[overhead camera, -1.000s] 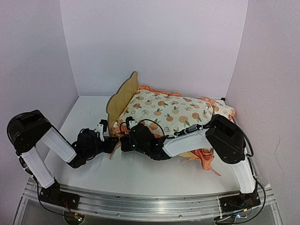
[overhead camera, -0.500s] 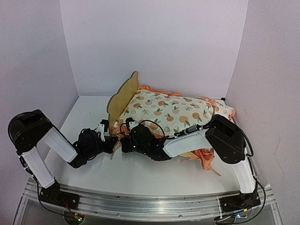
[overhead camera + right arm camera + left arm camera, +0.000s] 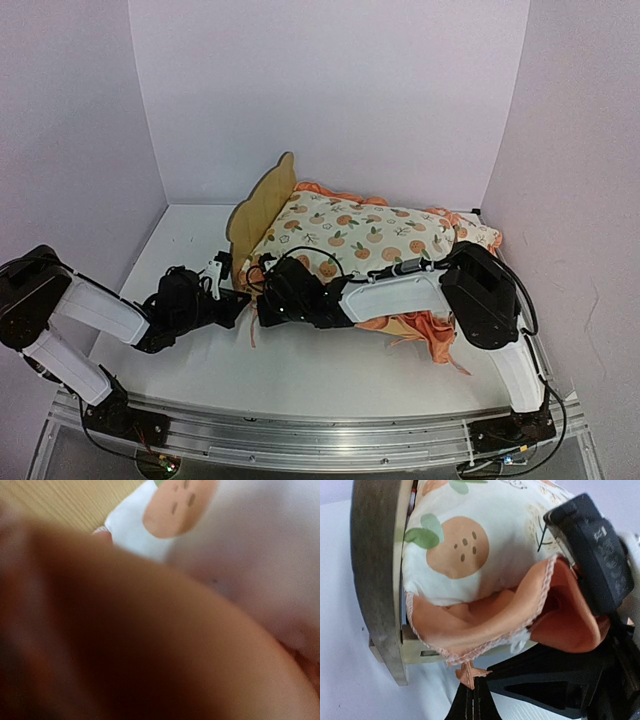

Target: Set up the pet bed

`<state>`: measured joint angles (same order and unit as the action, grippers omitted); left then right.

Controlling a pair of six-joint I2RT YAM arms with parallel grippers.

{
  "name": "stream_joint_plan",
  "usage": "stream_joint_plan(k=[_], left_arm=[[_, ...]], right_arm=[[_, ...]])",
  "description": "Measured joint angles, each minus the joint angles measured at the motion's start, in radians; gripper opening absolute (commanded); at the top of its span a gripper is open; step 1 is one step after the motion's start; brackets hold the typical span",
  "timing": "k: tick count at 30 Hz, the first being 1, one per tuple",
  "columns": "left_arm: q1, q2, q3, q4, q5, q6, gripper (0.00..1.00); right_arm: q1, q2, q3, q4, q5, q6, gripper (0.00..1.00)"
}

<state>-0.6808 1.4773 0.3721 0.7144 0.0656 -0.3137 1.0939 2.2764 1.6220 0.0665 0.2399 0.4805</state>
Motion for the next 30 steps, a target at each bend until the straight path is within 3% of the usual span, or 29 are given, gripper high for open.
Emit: stream_joint_plan(k=[12, 30], left_arm=[[0.009, -0.025, 0.031, -0.145, 0.034, 0.030, 0.00], [0.007, -0.168, 0.232, -0.687, 0.130, 0.112, 0.38]], right_arm=[[-0.014, 0.045, 0.038, 0.070, -0.098, -0.089, 0.00], [-0.035, 0.153, 0.027, 0.276, -0.181, -0.127, 0.00]])
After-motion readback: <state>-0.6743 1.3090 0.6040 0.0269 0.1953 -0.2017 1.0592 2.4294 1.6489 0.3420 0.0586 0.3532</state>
